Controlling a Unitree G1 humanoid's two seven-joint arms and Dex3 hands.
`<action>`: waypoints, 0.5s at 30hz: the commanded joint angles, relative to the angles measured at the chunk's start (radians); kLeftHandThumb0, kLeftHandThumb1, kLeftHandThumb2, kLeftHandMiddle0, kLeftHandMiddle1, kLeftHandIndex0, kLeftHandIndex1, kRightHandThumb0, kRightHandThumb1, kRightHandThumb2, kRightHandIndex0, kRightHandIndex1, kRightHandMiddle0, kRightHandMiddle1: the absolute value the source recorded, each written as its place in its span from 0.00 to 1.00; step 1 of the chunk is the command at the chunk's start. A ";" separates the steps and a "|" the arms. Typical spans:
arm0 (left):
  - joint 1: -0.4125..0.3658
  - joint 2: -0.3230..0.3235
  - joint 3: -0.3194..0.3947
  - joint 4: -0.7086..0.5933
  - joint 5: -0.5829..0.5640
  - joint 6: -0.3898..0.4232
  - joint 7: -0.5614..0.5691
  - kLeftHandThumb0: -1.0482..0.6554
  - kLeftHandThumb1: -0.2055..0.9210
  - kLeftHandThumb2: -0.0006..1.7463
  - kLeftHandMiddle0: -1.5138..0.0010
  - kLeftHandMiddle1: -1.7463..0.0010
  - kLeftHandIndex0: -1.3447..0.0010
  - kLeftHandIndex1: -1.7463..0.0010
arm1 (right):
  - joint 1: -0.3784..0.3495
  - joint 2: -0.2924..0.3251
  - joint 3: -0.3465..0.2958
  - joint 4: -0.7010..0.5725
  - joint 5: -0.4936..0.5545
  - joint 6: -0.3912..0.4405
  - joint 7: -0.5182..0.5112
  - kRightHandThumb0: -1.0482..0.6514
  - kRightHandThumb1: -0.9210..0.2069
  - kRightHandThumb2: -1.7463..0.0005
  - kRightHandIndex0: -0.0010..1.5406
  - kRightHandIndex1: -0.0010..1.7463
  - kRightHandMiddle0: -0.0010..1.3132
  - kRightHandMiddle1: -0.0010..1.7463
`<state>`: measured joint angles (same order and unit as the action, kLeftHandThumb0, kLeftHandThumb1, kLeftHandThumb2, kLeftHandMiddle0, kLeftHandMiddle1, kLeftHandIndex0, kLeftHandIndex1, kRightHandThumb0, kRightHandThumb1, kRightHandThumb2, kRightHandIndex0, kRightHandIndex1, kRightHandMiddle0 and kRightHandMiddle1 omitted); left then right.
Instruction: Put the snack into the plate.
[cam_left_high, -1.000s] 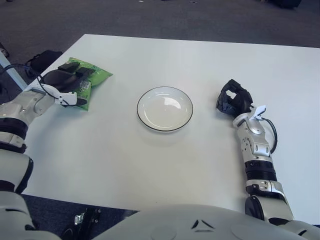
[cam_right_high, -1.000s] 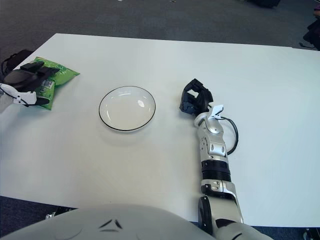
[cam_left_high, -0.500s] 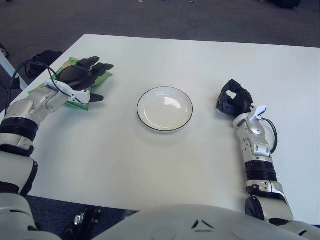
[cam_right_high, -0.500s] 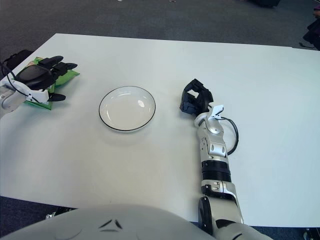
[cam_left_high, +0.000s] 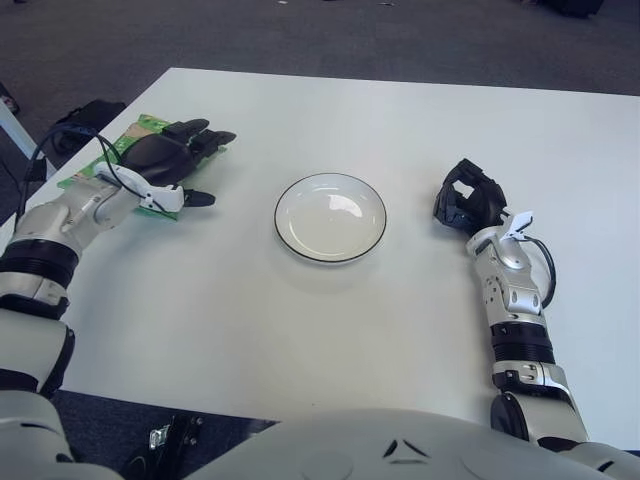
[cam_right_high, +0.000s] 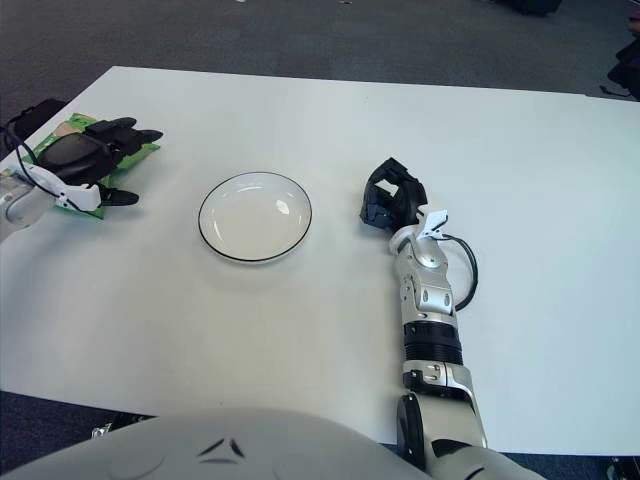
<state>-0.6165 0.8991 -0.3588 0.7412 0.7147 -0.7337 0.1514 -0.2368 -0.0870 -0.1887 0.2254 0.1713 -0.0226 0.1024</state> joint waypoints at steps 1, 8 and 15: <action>0.012 -0.010 0.019 -0.029 -0.009 0.000 -0.005 0.31 0.86 0.44 0.79 0.95 1.00 0.65 | 0.075 0.018 -0.002 0.040 0.008 0.015 -0.003 0.33 0.54 0.24 0.61 1.00 0.47 1.00; 0.031 -0.020 0.039 -0.074 0.016 0.031 0.044 0.31 0.84 0.46 0.78 0.94 1.00 0.62 | 0.075 0.017 -0.004 0.038 0.012 0.019 0.000 0.33 0.54 0.25 0.61 1.00 0.47 1.00; 0.077 -0.040 0.071 -0.163 0.111 0.226 0.162 0.28 0.89 0.43 0.77 0.92 1.00 0.51 | 0.075 0.017 -0.005 0.038 0.013 0.022 0.000 0.33 0.54 0.25 0.62 1.00 0.47 1.00</action>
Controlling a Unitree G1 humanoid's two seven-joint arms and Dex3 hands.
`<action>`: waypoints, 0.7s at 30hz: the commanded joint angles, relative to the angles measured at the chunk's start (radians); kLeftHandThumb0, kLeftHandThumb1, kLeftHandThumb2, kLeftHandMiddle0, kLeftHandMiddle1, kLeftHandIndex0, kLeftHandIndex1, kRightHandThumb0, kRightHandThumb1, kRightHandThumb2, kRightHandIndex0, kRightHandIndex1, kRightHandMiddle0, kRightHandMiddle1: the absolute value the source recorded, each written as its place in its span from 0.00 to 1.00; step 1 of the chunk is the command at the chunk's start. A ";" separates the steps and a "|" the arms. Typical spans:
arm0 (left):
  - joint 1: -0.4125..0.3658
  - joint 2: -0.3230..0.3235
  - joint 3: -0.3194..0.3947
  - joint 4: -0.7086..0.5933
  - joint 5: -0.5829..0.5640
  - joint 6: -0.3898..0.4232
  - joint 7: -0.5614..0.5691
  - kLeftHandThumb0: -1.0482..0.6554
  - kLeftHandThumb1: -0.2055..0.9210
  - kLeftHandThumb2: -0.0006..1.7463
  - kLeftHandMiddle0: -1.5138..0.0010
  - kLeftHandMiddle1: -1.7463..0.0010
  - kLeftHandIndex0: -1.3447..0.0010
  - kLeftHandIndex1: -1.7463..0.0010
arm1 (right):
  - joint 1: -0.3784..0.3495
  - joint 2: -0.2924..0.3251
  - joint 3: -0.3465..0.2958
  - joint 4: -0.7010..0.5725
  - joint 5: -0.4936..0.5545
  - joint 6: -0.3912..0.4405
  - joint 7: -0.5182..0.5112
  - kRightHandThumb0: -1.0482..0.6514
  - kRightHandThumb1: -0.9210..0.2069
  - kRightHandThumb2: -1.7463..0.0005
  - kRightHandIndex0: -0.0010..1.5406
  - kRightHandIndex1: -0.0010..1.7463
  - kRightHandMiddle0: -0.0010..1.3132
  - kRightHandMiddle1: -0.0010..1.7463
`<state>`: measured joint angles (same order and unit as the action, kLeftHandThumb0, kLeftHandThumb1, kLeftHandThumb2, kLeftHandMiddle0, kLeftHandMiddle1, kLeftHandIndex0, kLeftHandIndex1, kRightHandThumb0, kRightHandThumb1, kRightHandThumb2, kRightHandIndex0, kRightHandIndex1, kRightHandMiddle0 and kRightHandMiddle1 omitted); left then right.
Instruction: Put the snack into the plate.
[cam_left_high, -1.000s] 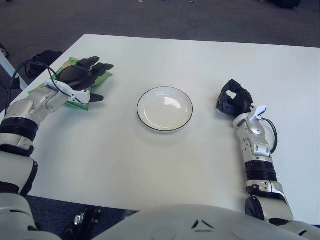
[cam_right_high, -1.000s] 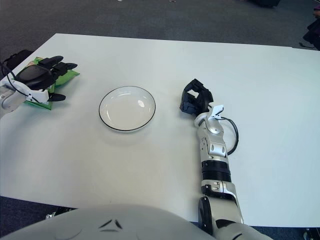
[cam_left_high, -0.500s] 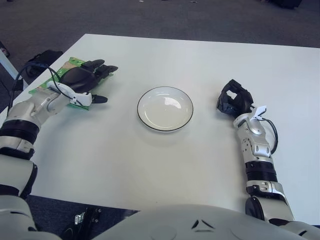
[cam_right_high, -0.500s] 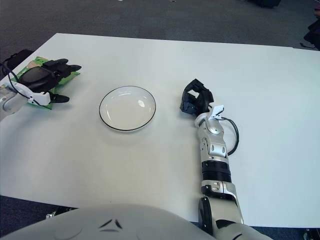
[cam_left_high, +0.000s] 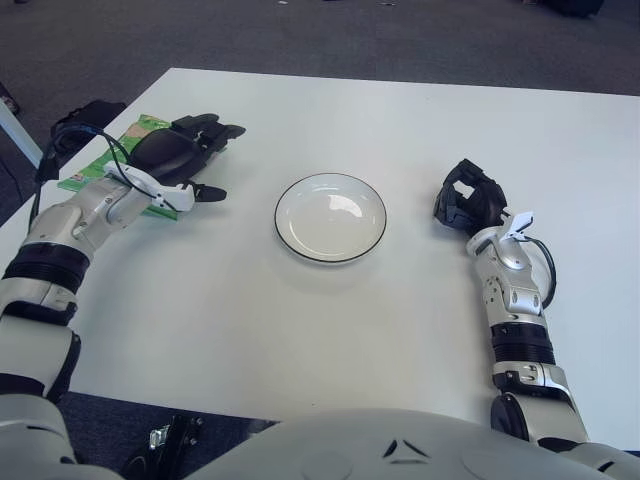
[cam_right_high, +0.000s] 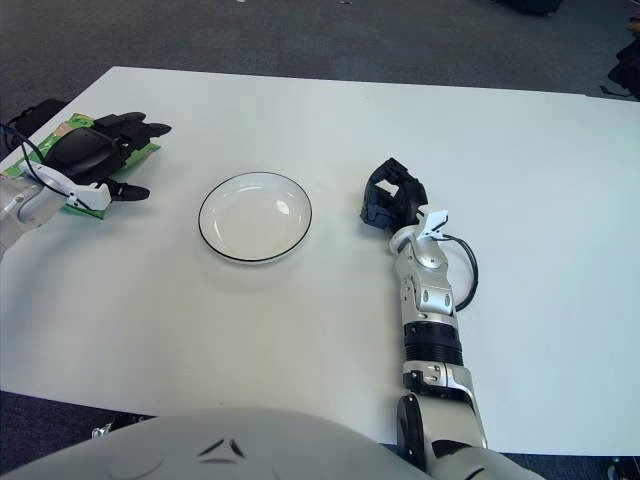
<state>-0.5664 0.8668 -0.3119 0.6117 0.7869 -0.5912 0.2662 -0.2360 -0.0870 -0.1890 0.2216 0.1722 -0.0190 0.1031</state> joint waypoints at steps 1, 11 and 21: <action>0.033 -0.011 0.027 -0.048 0.058 0.121 0.062 0.27 0.89 0.43 0.77 0.92 1.00 0.50 | 0.073 0.017 -0.005 0.044 0.012 0.017 -0.001 0.33 0.54 0.25 0.62 1.00 0.47 1.00; 0.097 -0.052 0.073 -0.183 0.122 0.441 0.053 0.23 0.98 0.37 0.85 0.81 1.00 0.49 | 0.070 0.015 -0.007 0.050 0.012 0.016 0.001 0.33 0.54 0.25 0.62 1.00 0.47 1.00; 0.127 -0.168 0.142 -0.263 0.103 0.782 -0.012 0.17 1.00 0.43 0.92 0.81 1.00 0.54 | 0.066 0.009 -0.008 0.058 0.012 0.012 0.005 0.33 0.54 0.25 0.62 1.00 0.47 1.00</action>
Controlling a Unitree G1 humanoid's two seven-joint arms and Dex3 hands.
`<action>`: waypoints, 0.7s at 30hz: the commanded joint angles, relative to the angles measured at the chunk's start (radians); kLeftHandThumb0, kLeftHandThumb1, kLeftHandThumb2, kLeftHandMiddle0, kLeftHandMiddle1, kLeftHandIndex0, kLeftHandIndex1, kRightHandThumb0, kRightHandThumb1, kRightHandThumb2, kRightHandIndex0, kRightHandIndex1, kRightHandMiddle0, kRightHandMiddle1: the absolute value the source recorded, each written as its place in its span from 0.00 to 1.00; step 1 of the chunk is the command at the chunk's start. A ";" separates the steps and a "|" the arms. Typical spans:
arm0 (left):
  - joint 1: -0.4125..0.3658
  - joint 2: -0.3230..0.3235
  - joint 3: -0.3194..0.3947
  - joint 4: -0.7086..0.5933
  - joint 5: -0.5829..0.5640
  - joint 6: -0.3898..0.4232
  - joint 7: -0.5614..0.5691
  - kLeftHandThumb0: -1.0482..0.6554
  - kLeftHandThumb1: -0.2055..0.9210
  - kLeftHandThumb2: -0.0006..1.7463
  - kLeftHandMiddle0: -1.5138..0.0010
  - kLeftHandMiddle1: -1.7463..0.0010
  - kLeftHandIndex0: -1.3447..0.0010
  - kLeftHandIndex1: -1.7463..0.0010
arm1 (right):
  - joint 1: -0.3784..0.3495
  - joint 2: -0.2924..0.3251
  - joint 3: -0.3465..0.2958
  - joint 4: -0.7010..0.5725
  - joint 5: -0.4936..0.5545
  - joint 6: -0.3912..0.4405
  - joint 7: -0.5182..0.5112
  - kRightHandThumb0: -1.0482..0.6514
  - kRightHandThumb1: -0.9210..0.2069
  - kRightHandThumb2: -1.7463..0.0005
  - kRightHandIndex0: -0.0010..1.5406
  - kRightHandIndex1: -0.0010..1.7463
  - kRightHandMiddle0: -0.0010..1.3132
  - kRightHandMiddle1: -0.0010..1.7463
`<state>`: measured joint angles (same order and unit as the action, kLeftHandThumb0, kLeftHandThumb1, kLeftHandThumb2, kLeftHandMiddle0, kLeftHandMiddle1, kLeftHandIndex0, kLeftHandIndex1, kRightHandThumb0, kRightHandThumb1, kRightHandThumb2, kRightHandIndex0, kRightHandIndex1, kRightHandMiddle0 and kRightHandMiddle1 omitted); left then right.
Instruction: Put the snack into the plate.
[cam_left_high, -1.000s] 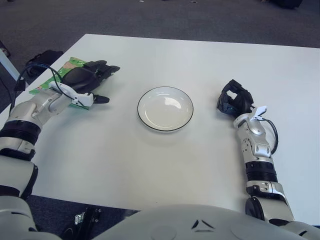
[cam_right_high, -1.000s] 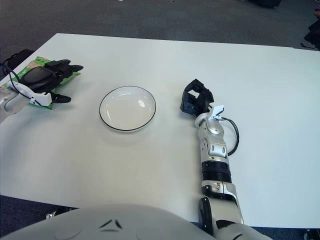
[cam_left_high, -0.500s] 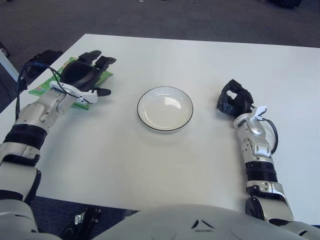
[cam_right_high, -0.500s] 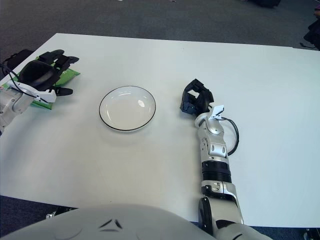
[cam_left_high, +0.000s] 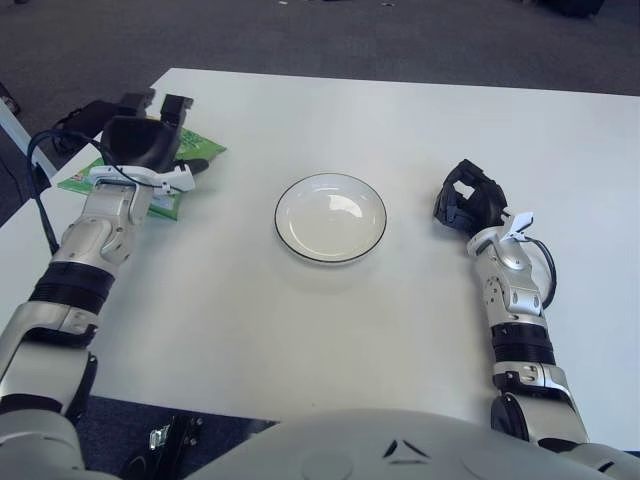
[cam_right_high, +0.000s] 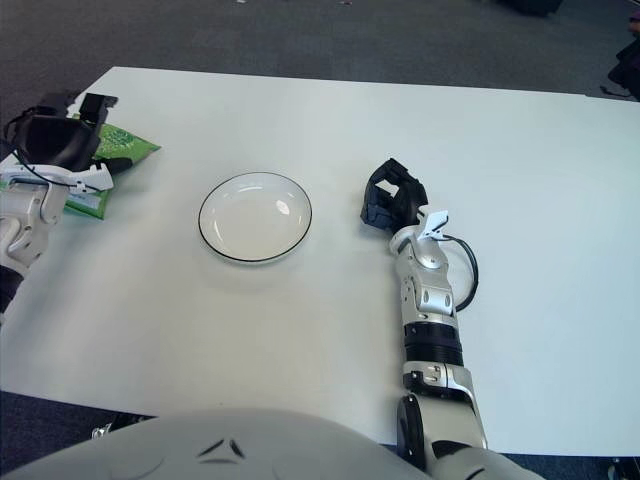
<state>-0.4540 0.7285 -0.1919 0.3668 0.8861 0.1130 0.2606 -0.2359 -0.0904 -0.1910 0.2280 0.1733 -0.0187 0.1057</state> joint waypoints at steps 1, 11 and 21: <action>0.015 -0.038 0.024 -0.022 0.005 0.099 -0.004 0.15 1.00 0.44 0.92 0.81 1.00 0.55 | 0.066 0.012 -0.006 0.052 0.011 0.011 0.003 0.33 0.54 0.25 0.62 1.00 0.47 1.00; -0.012 -0.115 0.022 -0.015 0.016 0.327 -0.033 0.08 1.00 0.49 0.99 0.85 1.00 0.65 | 0.068 0.012 -0.006 0.051 0.011 0.007 0.010 0.34 0.53 0.25 0.61 1.00 0.46 1.00; -0.081 -0.184 -0.021 0.038 0.036 0.556 -0.139 0.01 1.00 0.52 1.00 0.98 1.00 0.80 | 0.074 0.012 -0.003 0.043 0.008 0.008 0.010 0.34 0.53 0.25 0.62 1.00 0.46 1.00</action>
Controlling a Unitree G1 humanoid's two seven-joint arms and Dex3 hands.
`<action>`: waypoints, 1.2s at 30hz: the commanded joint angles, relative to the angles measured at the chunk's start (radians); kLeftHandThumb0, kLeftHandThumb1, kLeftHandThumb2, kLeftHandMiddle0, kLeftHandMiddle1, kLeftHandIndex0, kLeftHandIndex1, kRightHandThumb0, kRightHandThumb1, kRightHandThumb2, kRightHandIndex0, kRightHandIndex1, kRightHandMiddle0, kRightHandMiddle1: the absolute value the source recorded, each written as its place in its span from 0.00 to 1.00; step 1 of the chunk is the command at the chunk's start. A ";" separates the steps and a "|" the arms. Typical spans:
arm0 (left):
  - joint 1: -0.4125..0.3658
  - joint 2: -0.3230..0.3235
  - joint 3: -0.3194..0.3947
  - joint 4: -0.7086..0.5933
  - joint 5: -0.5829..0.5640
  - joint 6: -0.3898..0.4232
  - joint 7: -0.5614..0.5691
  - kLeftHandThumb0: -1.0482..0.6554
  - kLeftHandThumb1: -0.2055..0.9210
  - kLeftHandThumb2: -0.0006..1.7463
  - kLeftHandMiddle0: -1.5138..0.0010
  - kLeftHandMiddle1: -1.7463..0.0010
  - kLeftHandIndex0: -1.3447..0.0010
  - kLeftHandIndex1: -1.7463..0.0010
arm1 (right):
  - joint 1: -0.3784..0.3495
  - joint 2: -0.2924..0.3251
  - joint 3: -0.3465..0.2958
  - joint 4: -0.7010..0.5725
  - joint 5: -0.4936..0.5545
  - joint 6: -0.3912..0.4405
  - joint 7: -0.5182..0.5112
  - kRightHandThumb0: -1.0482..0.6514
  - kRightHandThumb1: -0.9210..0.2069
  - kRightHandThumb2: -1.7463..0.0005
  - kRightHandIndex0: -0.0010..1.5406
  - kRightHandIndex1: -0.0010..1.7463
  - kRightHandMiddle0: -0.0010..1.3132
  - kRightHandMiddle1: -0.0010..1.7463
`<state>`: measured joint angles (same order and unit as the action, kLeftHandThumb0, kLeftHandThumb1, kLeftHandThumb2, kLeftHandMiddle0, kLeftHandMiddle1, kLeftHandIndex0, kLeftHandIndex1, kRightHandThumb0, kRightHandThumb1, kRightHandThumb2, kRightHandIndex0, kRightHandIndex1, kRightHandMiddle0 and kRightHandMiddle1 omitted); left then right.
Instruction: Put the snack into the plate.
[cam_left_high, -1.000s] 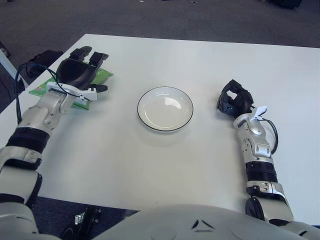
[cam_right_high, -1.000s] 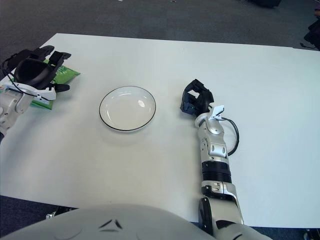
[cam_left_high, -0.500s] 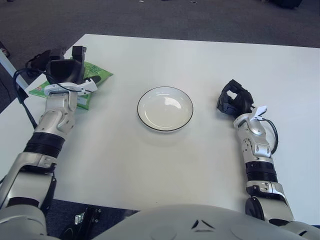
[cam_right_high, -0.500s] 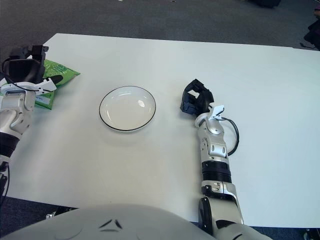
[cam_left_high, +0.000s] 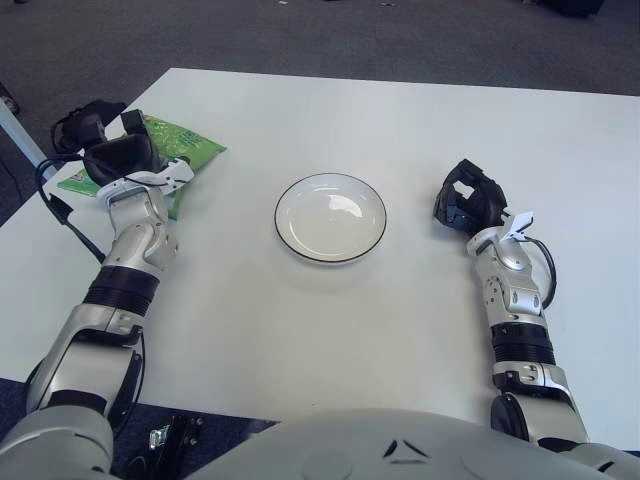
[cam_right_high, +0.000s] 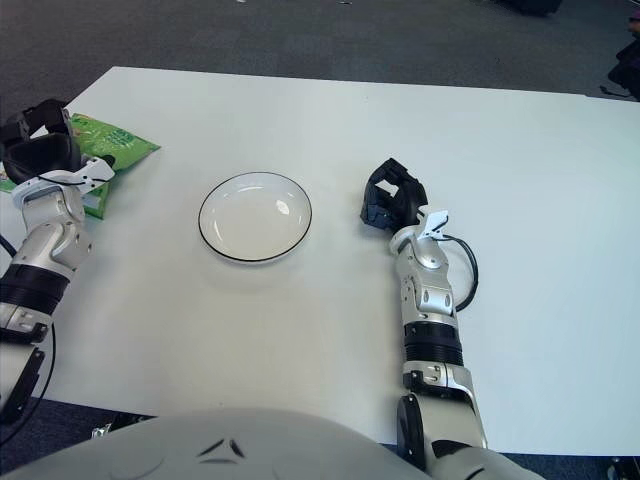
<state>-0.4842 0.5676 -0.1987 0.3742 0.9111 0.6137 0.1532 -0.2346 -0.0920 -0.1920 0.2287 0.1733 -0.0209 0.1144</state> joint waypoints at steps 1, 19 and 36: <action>-0.059 -0.029 -0.018 0.039 0.010 0.069 -0.037 0.00 1.00 0.52 1.00 0.99 1.00 0.80 | 0.073 0.014 -0.003 0.042 0.008 0.011 0.001 0.34 0.53 0.25 0.62 1.00 0.46 1.00; -0.151 -0.081 -0.074 0.184 -0.024 0.163 -0.085 0.00 1.00 0.54 1.00 1.00 1.00 0.83 | 0.076 0.022 -0.002 0.027 0.010 0.023 -0.006 0.33 0.54 0.25 0.62 1.00 0.47 1.00; -0.161 -0.092 -0.076 0.243 -0.126 0.086 -0.116 0.00 1.00 0.54 1.00 1.00 1.00 0.88 | 0.081 0.035 -0.001 0.013 0.013 0.026 -0.020 0.34 0.52 0.26 0.62 1.00 0.46 1.00</action>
<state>-0.6461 0.4757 -0.2731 0.5966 0.8142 0.7276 0.0521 -0.2305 -0.0830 -0.1912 0.2088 0.1736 -0.0130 0.1021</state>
